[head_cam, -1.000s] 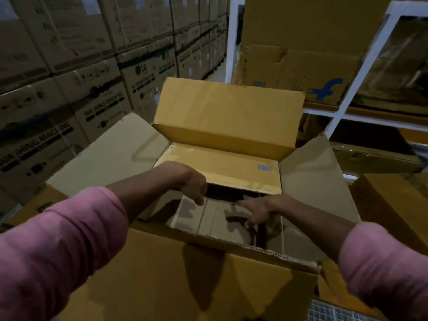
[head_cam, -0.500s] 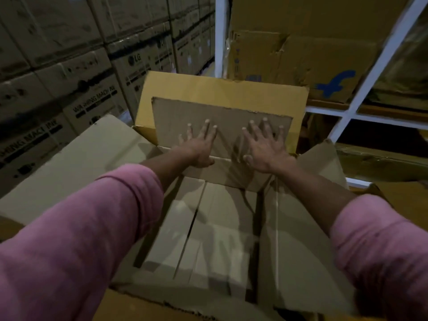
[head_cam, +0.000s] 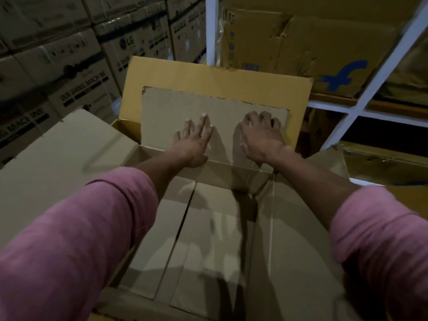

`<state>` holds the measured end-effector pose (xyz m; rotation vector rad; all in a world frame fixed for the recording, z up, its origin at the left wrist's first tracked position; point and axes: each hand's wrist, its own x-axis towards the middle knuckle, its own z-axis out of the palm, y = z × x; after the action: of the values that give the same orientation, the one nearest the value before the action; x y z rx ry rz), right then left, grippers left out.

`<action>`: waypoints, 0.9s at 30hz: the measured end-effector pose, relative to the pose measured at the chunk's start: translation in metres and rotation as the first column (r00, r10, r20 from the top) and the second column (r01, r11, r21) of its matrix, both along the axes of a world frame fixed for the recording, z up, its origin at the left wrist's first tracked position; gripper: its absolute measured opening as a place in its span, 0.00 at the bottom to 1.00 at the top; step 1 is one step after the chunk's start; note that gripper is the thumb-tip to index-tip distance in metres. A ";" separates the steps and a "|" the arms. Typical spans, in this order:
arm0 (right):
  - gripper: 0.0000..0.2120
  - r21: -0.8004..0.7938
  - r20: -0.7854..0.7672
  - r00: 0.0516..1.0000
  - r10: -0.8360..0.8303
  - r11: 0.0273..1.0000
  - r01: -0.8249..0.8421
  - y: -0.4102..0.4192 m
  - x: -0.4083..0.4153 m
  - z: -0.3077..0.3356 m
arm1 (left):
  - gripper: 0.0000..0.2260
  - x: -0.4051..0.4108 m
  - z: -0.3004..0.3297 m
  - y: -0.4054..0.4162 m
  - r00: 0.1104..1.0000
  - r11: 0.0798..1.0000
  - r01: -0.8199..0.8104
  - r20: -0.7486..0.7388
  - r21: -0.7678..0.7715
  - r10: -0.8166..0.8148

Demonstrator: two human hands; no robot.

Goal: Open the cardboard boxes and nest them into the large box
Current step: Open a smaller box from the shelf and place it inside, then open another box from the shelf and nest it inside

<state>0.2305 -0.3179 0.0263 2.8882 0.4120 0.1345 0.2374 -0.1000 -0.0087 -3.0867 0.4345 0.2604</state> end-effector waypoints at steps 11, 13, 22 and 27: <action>0.12 0.090 -0.151 0.984 0.099 0.992 -0.086 0.006 -0.061 0.059 | 0.22 -0.067 0.050 -0.004 0.948 0.938 0.232 0.156 0.256 -0.277; 0.13 0.100 -0.170 0.980 0.100 0.991 -0.084 0.005 -0.081 0.069 | 0.24 -0.086 0.061 -0.010 0.959 0.936 0.226 0.104 0.271 -0.262; 0.23 0.205 0.053 0.998 -0.015 0.979 0.003 -0.023 -0.195 0.096 | 0.32 -0.187 0.096 -0.073 0.937 0.962 0.265 0.215 0.074 -0.274; 0.23 0.324 0.215 0.966 -0.147 0.943 0.071 -0.062 -0.248 0.099 | 0.32 -0.227 0.104 -0.120 0.911 0.948 0.299 0.330 -0.110 -0.249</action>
<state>-0.0174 -0.3797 0.1256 3.1427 0.1991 0.5689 0.0101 -0.2204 0.0956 -3.0760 0.8996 -0.2795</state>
